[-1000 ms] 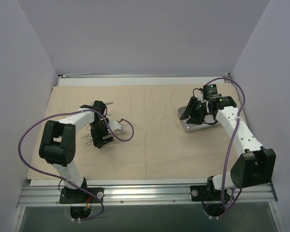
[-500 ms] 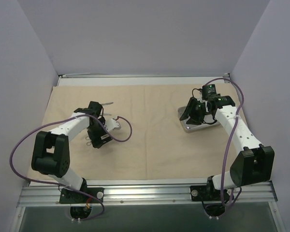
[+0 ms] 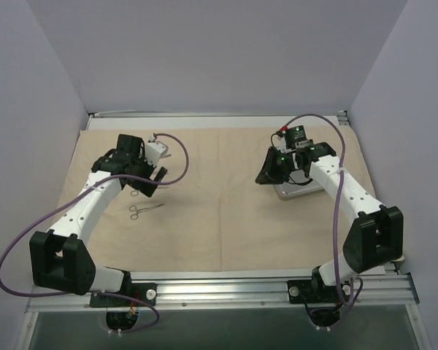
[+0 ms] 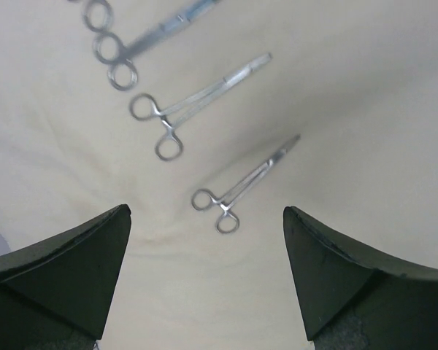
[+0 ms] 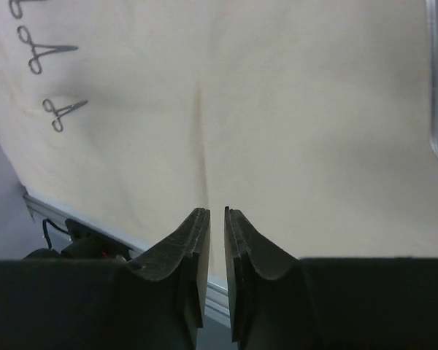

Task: Open and lay out the surgical kit
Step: Place the medical item in the surgical kit, then reset both arms

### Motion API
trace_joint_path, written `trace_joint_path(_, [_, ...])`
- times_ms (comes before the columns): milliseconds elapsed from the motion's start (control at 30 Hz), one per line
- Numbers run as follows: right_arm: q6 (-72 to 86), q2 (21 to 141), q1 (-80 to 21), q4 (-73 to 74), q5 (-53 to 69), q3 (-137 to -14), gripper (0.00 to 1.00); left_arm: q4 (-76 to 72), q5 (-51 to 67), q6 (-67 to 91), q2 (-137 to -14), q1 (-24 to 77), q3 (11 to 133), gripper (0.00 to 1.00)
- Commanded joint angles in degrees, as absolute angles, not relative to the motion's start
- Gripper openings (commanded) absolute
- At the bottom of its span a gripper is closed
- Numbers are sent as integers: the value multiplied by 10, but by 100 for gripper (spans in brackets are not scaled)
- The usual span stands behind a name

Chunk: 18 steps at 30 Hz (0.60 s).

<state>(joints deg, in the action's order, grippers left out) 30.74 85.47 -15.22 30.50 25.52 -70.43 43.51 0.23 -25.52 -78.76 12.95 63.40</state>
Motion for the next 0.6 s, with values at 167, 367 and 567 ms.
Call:
trace_joint_path(167, [276, 958, -303, 167, 323, -749, 0, 510, -70, 111, -833, 126, 824, 94])
trace_joint_path(367, [273, 1060, -385, 110, 323, -803, 0, 452, 34, 184, -738, 109, 749, 94])
trace_joint_path(567, [258, 1149, -455, 109, 337, -859, 0, 463, 28, 206, -706, 95, 726, 94])
